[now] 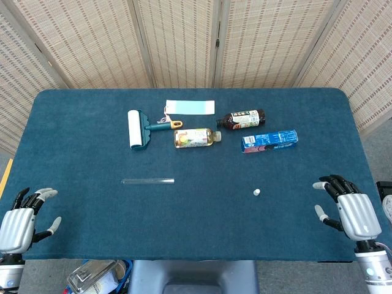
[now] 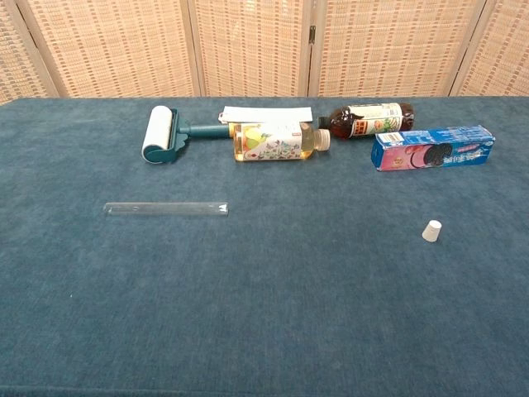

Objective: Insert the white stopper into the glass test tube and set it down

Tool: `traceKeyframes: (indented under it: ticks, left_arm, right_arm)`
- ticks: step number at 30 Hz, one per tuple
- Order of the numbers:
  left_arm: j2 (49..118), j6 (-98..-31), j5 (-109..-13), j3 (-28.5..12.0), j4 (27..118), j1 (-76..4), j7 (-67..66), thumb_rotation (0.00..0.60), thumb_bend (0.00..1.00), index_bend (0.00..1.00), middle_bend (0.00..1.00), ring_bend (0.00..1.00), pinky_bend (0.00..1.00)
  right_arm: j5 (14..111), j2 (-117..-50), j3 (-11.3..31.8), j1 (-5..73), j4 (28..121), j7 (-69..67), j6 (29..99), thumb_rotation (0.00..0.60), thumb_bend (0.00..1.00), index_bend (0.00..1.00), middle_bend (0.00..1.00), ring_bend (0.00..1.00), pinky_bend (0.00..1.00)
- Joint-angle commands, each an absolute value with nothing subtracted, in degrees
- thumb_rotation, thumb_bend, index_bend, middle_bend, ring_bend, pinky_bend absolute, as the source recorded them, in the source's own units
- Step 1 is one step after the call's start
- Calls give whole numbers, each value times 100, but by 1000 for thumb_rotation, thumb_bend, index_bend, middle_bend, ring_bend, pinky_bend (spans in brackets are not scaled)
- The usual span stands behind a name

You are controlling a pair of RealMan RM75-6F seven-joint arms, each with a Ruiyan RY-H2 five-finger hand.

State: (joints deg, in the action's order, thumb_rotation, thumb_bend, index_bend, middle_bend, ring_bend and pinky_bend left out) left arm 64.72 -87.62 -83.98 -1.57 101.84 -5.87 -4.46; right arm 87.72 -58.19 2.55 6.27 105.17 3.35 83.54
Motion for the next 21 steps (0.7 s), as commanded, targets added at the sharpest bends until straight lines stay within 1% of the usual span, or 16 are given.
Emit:
traceKeyframes:
  ticks: [1,13,16,21]
  left_arm:
    - [6474,-8777,-8415,-170,10183,-574,-432,600,272,257,244,270,93]
    - [6452,-8784,-8506,-274,10129,-591,-399,600,272,258,244,270,93]
    - [6394,-8667,-8548,-379,10140,-732,-419,600,272,258,244,270,93]
    - [6338,-8307,-8543,-733,10202,-1193,-604,600,272,271,244,271,93]
  right_arm:
    - [8787,-5820,258,618,10513,327,8372,600,313,329,239,152,239]
    - [8871,-5798,261,566,10479,271,8469,600,313,329,239,152,239]
    - [8872,-5768,298,594,10488,295,8459,600,314,329,239,151,239]
    - [8913,-5670,400,727,10546,407,8370,600,314,329,239,152,236]
